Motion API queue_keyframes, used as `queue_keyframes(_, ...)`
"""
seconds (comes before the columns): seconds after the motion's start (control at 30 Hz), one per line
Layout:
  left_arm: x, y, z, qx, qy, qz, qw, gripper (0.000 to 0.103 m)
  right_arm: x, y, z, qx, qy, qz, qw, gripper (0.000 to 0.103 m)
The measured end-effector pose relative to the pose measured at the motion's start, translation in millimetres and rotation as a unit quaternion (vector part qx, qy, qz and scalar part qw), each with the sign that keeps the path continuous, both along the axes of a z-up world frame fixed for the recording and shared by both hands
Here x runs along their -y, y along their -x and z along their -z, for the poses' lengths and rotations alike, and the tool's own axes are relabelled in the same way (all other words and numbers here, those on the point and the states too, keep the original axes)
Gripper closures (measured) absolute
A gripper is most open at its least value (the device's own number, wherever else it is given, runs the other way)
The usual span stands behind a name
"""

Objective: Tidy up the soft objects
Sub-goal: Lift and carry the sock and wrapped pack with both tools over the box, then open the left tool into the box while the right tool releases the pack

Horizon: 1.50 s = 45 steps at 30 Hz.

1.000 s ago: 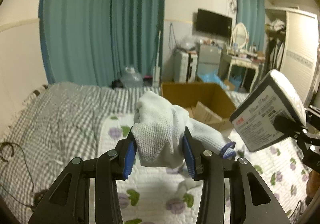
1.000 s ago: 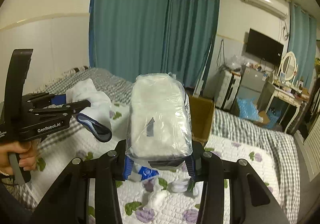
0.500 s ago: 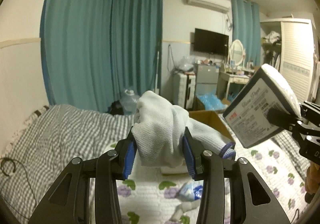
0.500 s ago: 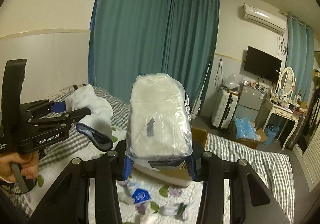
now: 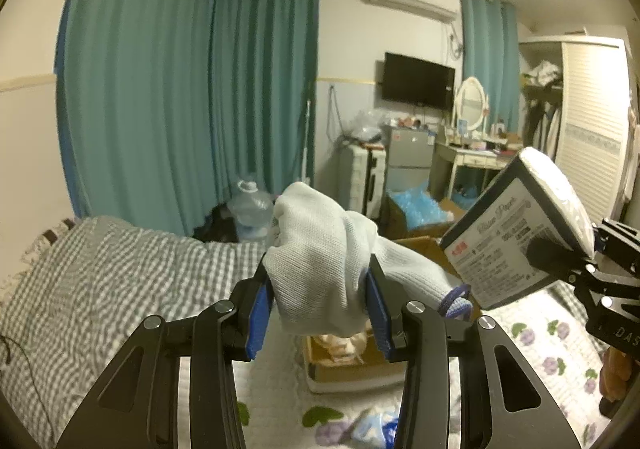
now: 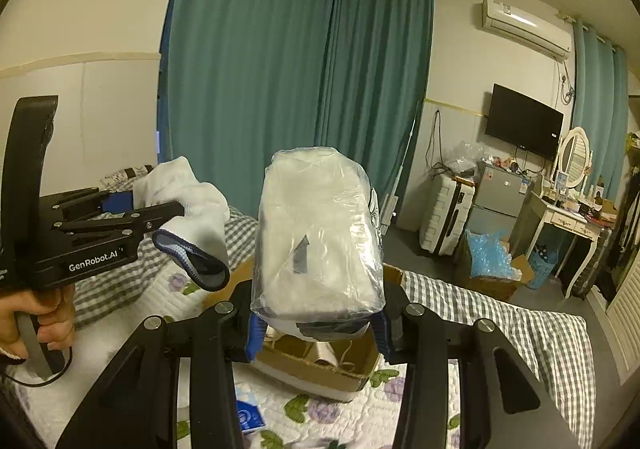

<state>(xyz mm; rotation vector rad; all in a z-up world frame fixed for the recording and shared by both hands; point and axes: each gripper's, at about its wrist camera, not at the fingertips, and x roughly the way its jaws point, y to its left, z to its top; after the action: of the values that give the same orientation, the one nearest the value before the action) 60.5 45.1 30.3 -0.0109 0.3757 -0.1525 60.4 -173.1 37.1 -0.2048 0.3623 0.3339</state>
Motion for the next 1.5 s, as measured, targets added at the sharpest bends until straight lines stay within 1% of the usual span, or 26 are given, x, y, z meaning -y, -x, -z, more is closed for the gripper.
queue_keyframes(0.13, 4.9, -23.8, 9.8, -0.01, -0.002, -0.005, 0.9999, 0.061, 1.1, -25.6, 11.8, -0.006, 0.01, -0.001, 1.0, 0.061)
queue_keyframes(0.23, 10.7, -40.3, 17.6, -0.018, -0.007, -0.007, 0.9998, 0.061, 3.9, -39.2, 21.7, -0.015, 0.006, -0.003, 1.0, 0.061)
queue_keyframes(0.4, 21.1, -65.1, 32.5, -0.045, -0.006, -0.008, 0.999, 0.061, 8.6, -67.8, 41.0, -0.038, 0.006, 0.001, 0.999, 0.061)
queue_keyframes(0.53, 32.2, -80.7, 48.9, -0.062, -0.024, -0.004, 0.9978, 0.061, 12.5, -91.5, 61.4, -0.069, 0.01, 0.001, 0.998, 0.061)
queue_keyframes(0.63, 41.9, -90.2, 62.7, -0.075, -0.045, -0.001, 0.9962, 0.061, 13.3, -102.9, 76.7, -0.091, 0.016, 0.009, 0.996, 0.061)
queue_keyframes(0.73, 50.2, -98.6, 73.1, -0.092, -0.054, 0.008, 0.9943, 0.06, 14.9, -112.2, 90.3, -0.111, 0.025, 0.013, 0.993, 0.06)
queue_keyframes(0.8, 57.9, -101.5, 78.3, -0.101, -0.063, 0.014, 0.9928, 0.057, 14.8, -115.9, 98.2, -0.123, 0.03, 0.012, 0.992, 0.06)
queue_keyframes(0.83, 61.3, -103.4, 81.9, -0.108, -0.067, 0.018, 0.9918, 0.057, 15.0, -117.7, 101.1, -0.128, 0.031, 0.01, 0.991, 0.06)
queue_keyframes(0.9, 66.9, -108.1, 88.6, -0.124, -0.072, 0.026, 0.9893, 0.056, 16.7, -119.4, 106.4, -0.139, 0.03, 0.008, 0.99, 0.059)
queue_keyframes(0.93, 67.5, -110.9, 92.0, -0.138, -0.064, 0.031, 0.9879, 0.056, 17.5, -120.8, 109.4, -0.145, 0.03, 0.008, 0.989, 0.059)
queue_keyframes(0.97, 67.0, -113.4, 95.1, -0.149, -0.057, 0.031, 0.9867, 0.055, 18.2, -121.5, 111.1, -0.148, 0.032, 0.01, 0.988, 0.057)
queue_keyframes(1.0, 67.3, -115.4, 98.2, -0.157, -0.057, 0.031, 0.9854, 0.053, 19.6, -121.2, 112.8, -0.148, 0.034, 0.013, 0.988, 0.051)
queue_keyframes(1.03, 68.1, -116.8, 100.1, -0.162, -0.061, 0.031, 0.9844, 0.053, 19.9, -120.8, 113.2, -0.147, 0.035, 0.015, 0.988, 0.047)
queue_keyframes(1.07, 70.4, -117.2, 102.4, -0.166, -0.069, 0.03, 0.9832, 0.051, 20.9, -119.3, 111.7, -0.143, 0.034, 0.018, 0.989, 0.037)
queue_keyframes(1.1, 72.1, -116.0, 103.9, -0.167, -0.077, 0.027, 0.9826, 0.048, 22.9, -116.4, 109.2, -0.136, 0.031, 0.017, 0.99, 0.034)
queue_keyframes(1.13, 72.5, -115.0, 104.0, -0.167, -0.078, 0.026, 0.9826, 0.046, 22.6, -113.8, 107.6, -0.132, 0.03, 0.016, 0.991, 0.034)
queue_keyframes(1.23, 73.9, -108.9, 98.8, -0.16, -0.079, 0.015, 0.9838, 0.044, 23.4, -107.3, 97.4, -0.115, 0.035, 0.023, 0.992, 0.034)
queue_keyframes(1.27, 72.9, -109.2, 96.9, -0.157, -0.076, 0.012, 0.9845, 0.041, 24.4, -103.8, 93.8, -0.11, 0.034, 0.024, 0.993, 0.034)
queue_keyframes(1.3, 72.5, -105.8, 91.7, -0.15, -0.07, 0.009, 0.9861, 0.034, 25.6, -100.5, 90.0, -0.105, 0.031, 0.025, 0.994, 0.033)
queue_keyframes(1.37, 69.1, -104.2, 86.2, -0.139, -0.066, 0.005, 0.988, 0.024, 26.3, -94.3, 80.6, -0.093, 0.026, 0.03, 0.995, 0.031)
queue_keyframes(1.5, 60.0, -93.0, 70.9, -0.111, -0.057, -0.013, 0.9921, 0.023, 29.9, -79.2, 63.6, -0.082, 0.007, 0.033, 0.996, 0.031)
